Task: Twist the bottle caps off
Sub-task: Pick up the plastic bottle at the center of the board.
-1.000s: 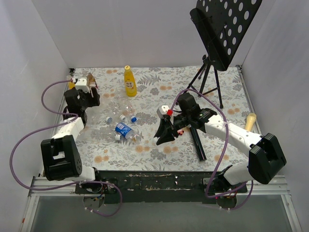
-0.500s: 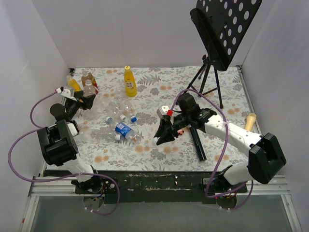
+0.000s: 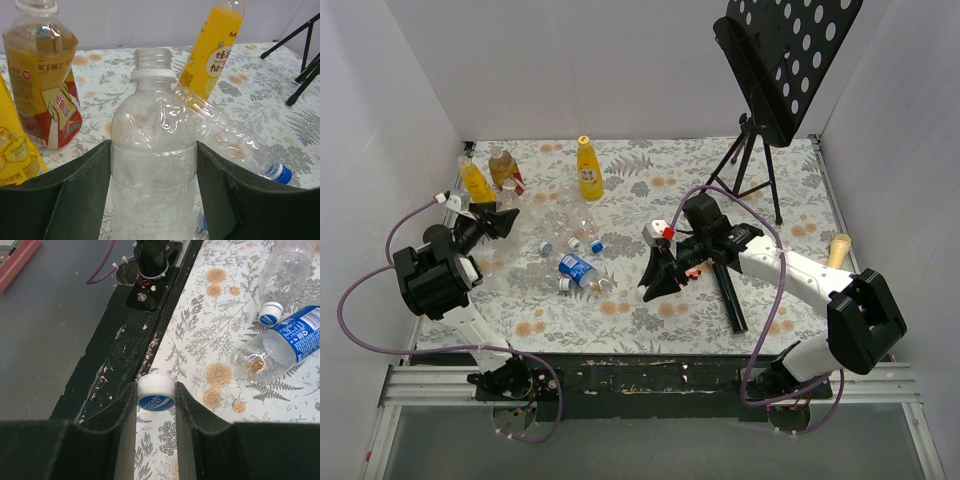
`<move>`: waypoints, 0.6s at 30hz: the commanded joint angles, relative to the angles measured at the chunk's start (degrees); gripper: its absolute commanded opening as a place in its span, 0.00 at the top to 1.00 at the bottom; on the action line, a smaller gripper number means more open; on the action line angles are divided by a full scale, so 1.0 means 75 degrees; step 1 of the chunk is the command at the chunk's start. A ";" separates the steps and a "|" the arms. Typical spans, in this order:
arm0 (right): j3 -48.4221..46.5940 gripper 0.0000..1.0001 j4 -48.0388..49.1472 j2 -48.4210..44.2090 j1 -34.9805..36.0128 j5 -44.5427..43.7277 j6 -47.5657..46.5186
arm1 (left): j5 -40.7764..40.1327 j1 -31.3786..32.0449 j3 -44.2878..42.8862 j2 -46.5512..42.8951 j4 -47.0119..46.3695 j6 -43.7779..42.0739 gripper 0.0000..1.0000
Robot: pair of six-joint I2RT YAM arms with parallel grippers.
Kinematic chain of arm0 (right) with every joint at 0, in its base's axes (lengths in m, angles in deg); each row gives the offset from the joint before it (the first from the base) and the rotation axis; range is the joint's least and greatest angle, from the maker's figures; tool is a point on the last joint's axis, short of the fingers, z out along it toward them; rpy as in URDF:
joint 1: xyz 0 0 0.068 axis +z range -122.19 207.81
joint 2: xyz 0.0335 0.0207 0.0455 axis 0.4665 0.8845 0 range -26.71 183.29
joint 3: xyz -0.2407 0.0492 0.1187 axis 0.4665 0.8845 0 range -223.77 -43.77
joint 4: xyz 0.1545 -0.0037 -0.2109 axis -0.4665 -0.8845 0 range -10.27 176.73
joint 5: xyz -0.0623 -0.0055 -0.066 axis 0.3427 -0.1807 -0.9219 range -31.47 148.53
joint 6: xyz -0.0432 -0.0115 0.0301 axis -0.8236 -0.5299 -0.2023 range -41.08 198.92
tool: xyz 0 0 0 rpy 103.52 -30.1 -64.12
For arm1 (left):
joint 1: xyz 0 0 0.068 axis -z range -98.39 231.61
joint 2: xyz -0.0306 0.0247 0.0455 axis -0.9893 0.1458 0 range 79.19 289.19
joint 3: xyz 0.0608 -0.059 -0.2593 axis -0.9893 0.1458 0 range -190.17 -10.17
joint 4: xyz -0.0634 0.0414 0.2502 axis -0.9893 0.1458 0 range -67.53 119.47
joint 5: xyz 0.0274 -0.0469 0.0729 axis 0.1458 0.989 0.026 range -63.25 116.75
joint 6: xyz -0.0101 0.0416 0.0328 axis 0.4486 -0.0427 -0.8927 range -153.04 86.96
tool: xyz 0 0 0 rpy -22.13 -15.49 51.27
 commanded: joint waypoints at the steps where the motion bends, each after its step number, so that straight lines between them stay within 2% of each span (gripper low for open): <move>1: 0.0011 0.99 -0.0134 0.0060 -0.0046 0.0267 -0.0096 | 0.0486 -0.0043 -0.0077 0.0433 -0.3251 0.0492 0.84; 4: -0.0013 0.99 -0.0181 0.0095 -0.0046 0.0256 -0.0143 | 0.0533 -0.0078 0.0005 0.0516 -0.3369 0.0410 0.83; 10: -0.0024 0.99 -0.0193 0.0130 -0.0057 0.0279 -0.0166 | 0.0521 -0.0090 -0.0241 0.0341 -0.3803 0.0996 0.89; 18: -0.0095 0.99 -0.0263 0.0142 -0.0057 0.0116 -0.0120 | 0.0451 0.0039 -0.0241 -0.0783 -0.3101 0.0902 0.92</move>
